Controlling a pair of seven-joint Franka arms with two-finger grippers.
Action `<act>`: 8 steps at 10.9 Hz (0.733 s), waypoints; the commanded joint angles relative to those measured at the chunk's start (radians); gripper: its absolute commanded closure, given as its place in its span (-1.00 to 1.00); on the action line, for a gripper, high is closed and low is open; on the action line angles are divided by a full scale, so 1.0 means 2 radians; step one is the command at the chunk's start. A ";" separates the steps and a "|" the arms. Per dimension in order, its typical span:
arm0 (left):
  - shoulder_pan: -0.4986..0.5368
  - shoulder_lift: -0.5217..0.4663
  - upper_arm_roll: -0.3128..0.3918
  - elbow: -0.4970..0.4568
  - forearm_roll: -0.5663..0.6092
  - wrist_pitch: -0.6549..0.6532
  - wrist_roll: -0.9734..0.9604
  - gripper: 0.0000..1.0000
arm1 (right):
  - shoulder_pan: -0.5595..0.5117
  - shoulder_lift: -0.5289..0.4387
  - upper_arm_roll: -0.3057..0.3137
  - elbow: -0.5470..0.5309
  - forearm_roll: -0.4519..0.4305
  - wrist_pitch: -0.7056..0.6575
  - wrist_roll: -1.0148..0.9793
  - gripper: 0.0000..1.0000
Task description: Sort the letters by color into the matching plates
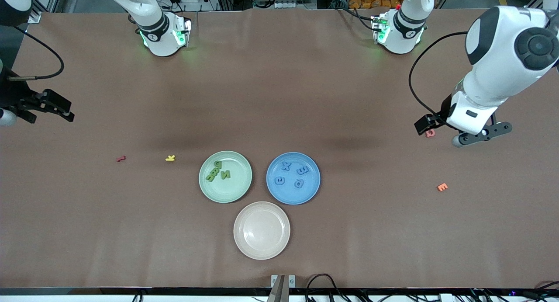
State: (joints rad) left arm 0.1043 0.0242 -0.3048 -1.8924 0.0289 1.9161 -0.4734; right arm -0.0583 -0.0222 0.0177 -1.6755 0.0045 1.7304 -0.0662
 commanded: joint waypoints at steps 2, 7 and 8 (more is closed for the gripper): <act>-0.021 -0.006 0.031 0.075 -0.027 -0.046 0.032 -1.00 | 0.002 -0.003 0.004 0.029 -0.018 -0.023 -0.004 -1.00; -0.021 -0.016 0.044 0.109 -0.043 -0.083 0.128 -1.00 | 0.005 0.003 0.004 0.049 -0.016 -0.044 0.001 -1.00; -0.022 -0.015 0.044 0.120 -0.034 -0.096 0.137 -1.00 | 0.007 0.004 0.003 0.050 -0.016 -0.044 0.001 -1.00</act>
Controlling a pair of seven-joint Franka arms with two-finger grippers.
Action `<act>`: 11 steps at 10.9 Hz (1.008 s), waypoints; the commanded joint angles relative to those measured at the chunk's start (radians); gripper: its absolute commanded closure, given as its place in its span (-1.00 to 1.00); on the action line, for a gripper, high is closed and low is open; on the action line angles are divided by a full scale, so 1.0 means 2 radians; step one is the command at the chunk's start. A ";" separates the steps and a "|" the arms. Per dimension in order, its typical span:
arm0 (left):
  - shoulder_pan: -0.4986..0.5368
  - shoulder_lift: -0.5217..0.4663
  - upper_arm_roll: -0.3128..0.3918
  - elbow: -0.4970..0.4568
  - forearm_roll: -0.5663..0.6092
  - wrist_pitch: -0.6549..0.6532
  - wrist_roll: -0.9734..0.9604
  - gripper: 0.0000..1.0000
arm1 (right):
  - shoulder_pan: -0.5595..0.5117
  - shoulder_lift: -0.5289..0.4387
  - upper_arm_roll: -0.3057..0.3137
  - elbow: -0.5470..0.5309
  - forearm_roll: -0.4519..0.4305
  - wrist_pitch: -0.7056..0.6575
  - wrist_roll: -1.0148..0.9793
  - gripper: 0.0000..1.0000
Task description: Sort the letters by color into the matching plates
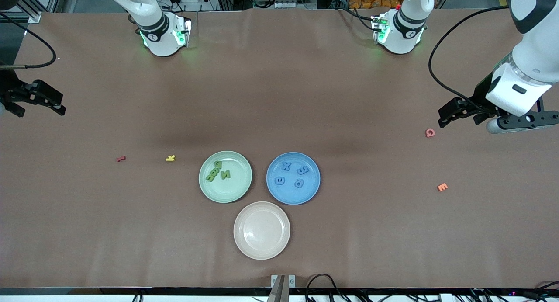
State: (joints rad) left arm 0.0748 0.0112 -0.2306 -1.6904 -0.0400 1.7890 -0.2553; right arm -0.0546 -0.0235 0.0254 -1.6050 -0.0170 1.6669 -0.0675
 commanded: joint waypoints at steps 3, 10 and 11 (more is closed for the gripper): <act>-0.008 -0.016 0.008 0.024 0.031 -0.035 0.054 -1.00 | 0.005 0.005 -0.001 0.016 -0.001 -0.005 0.002 -1.00; -0.009 -0.017 0.007 0.032 0.031 -0.039 0.053 -1.00 | 0.006 0.003 0.000 0.025 0.002 0.014 0.010 -1.00; -0.008 -0.017 0.007 0.032 0.031 -0.039 0.053 -1.00 | 0.007 0.003 0.000 0.026 0.002 0.016 0.011 -1.00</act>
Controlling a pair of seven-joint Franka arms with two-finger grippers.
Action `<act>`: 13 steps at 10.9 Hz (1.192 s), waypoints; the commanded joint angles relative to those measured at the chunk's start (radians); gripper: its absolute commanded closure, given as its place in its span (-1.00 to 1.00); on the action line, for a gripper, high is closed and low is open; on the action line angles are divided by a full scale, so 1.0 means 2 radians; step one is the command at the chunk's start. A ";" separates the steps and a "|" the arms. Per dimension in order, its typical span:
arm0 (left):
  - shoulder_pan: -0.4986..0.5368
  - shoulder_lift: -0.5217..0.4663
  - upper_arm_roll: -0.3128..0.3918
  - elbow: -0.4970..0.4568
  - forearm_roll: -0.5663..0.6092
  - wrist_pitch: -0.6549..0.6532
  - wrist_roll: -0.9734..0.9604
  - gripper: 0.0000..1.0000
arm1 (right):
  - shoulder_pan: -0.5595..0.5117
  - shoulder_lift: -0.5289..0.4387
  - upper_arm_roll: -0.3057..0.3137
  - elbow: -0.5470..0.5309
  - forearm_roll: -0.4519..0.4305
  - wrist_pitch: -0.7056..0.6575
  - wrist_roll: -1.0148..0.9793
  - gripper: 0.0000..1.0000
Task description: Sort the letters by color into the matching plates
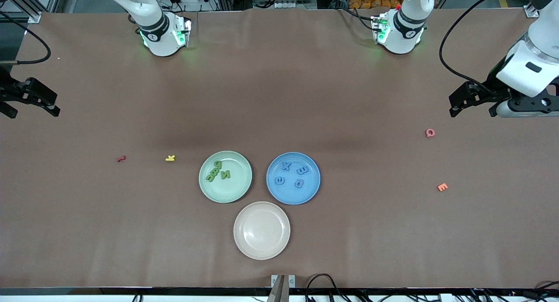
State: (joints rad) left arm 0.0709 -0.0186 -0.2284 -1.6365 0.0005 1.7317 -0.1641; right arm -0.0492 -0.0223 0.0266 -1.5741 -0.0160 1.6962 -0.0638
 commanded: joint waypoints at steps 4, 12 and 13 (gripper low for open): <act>-0.006 0.000 0.006 0.005 0.010 -0.010 0.007 -1.00 | 0.004 0.003 0.000 0.019 0.000 -0.002 0.017 -1.00; -0.002 0.004 0.005 0.005 0.007 -0.010 0.007 -1.00 | 0.004 0.003 0.000 0.014 -0.001 -0.006 0.014 -1.00; -0.002 0.004 0.005 0.005 0.007 -0.010 0.008 -1.00 | 0.004 0.004 0.000 0.013 0.000 -0.005 0.015 -1.00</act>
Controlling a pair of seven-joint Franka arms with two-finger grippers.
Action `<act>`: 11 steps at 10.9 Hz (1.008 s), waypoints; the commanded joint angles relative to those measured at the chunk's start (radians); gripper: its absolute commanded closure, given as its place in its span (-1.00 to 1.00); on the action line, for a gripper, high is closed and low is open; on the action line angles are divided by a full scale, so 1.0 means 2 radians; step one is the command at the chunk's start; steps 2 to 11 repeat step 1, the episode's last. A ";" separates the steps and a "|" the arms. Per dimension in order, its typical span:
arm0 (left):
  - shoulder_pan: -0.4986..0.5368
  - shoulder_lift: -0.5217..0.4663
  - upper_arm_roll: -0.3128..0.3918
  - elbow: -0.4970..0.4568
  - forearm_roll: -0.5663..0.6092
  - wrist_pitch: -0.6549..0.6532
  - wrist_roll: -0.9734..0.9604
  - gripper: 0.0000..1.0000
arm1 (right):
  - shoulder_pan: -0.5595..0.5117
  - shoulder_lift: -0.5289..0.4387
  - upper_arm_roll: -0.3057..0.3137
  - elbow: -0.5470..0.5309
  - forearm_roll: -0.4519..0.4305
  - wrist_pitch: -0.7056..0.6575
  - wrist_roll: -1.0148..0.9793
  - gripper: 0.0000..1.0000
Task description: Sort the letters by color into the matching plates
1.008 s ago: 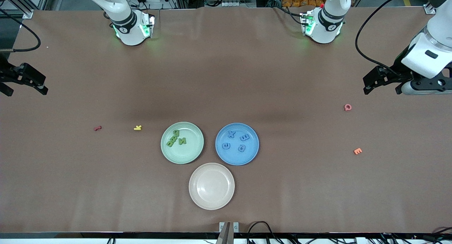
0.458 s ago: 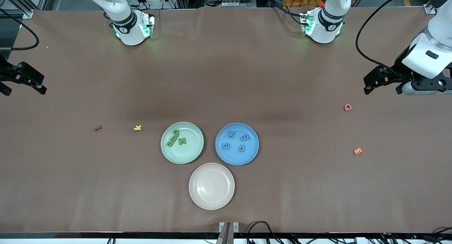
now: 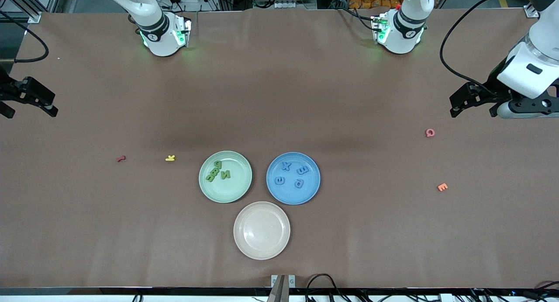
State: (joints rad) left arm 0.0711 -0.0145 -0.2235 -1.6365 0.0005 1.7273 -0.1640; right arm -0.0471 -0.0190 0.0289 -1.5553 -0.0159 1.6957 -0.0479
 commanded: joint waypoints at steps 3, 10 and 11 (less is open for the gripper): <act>-0.002 0.003 0.003 0.005 0.008 -0.008 0.007 -1.00 | 0.003 0.002 -0.001 0.003 0.000 -0.003 0.009 -1.00; -0.002 0.003 0.003 0.005 0.008 -0.008 0.007 -1.00 | 0.003 0.002 -0.001 0.003 0.000 -0.003 0.009 -1.00; -0.002 0.003 0.003 0.005 0.008 -0.008 0.007 -1.00 | 0.003 0.002 -0.001 0.003 0.000 -0.003 0.009 -1.00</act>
